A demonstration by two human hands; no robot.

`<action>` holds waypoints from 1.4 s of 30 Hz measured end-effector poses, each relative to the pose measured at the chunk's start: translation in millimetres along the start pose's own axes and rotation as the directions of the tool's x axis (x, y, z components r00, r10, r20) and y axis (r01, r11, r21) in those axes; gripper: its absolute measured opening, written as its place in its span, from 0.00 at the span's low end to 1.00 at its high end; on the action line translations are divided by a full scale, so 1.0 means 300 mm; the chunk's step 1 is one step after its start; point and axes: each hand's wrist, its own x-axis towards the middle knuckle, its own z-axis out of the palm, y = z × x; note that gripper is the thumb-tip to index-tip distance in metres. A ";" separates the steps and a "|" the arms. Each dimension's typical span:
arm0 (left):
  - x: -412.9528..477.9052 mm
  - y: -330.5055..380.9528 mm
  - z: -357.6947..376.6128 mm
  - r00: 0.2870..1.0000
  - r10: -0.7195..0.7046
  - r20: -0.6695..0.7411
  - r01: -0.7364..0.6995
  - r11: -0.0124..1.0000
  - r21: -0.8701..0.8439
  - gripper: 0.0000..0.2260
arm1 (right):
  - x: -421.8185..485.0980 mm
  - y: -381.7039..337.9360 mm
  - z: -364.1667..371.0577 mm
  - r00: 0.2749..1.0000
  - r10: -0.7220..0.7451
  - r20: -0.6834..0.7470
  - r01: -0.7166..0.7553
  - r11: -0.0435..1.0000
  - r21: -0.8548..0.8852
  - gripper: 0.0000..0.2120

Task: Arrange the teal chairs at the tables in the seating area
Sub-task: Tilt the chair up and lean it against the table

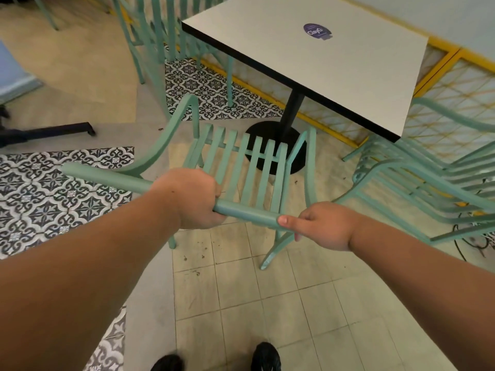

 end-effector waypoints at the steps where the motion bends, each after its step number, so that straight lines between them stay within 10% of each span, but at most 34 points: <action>1: -0.002 -0.007 0.000 1.000 0.008 0.002 -0.008 1.000 0.007 0.17 | -0.005 -0.007 0.005 1.000 0.007 0.000 -0.007 1.000 0.009 0.44; 10: -0.015 -0.084 0.003 0.998 0.046 -0.048 -0.042 0.996 0.075 0.17 | -0.030 -0.076 0.081 0.999 0.042 0.008 -0.043 0.997 0.063 0.52; 17: -0.009 -0.141 -0.001 0.998 0.037 -0.046 -0.030 0.990 0.135 0.19 | -0.041 -0.159 0.125 0.996 0.079 -0.033 -0.075 0.991 0.114 0.37; 23: -0.057 -0.119 0.013 0.970 -0.048 -0.237 0.026 0.995 -0.097 0.39 | -0.022 -0.068 0.128 0.997 0.076 0.006 -0.072 0.904 0.422 0.42; 26: -0.111 -0.035 0.048 0.710 -0.573 -0.409 0.223 0.734 -0.641 0.33 | 0.004 0.032 0.117 0.973 0.183 -0.141 -0.023 0.684 0.729 0.23; 28: -0.122 0.031 0.055 0.526 -0.835 -0.163 0.319 0.371 -0.872 0.38 | 0.051 0.106 0.123 0.942 0.269 -0.203 -0.056 0.718 0.694 0.21; 31: -0.099 0.094 0.075 0.490 -0.868 0.075 0.274 0.072 -0.959 0.47 | 0.140 0.187 0.149 0.936 0.296 -0.189 -0.145 0.816 0.560 0.29; 39: -0.043 0.107 0.050 0.495 -0.867 0.058 0.300 0.108 -0.948 0.48 | 0.310 0.197 0.184 0.963 0.223 -0.151 -0.155 0.918 0.366 0.36; 42: -0.038 0.102 0.072 0.537 -0.840 -0.080 0.369 0.319 -0.873 0.41 | 0.365 0.222 0.195 0.963 0.226 -0.147 -0.173 0.935 0.310 0.38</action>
